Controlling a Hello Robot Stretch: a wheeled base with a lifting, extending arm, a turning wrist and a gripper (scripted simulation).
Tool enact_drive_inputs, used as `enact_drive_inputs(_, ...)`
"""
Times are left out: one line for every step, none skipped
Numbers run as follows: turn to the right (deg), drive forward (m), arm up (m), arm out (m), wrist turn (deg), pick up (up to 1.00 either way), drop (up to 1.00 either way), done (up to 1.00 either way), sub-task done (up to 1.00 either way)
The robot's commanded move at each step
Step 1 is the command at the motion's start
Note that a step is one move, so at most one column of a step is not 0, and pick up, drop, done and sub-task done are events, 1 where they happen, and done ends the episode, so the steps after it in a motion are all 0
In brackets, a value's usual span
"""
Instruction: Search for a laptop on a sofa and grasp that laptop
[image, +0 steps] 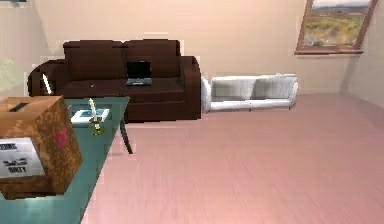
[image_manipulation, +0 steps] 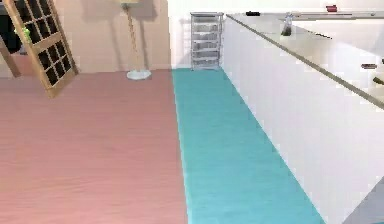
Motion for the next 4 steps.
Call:
enact_drive_inputs(0.0,1.0,0.0,0.0,0.0,0.0,0.0,0.0,0.0)
enact_drive_inputs(3.0,0.0,0.0,0.0,0.0,0.0,0.0,0.0,0.0)
enact_drive_inputs(0.0,0.95,0.0,0.0,0.0,0.0,0.0,0.0,0.0)
enact_drive_inputs(-45.0,0.0,0.0,0.0,0.0,0.0,0.0,0.0,0.0)
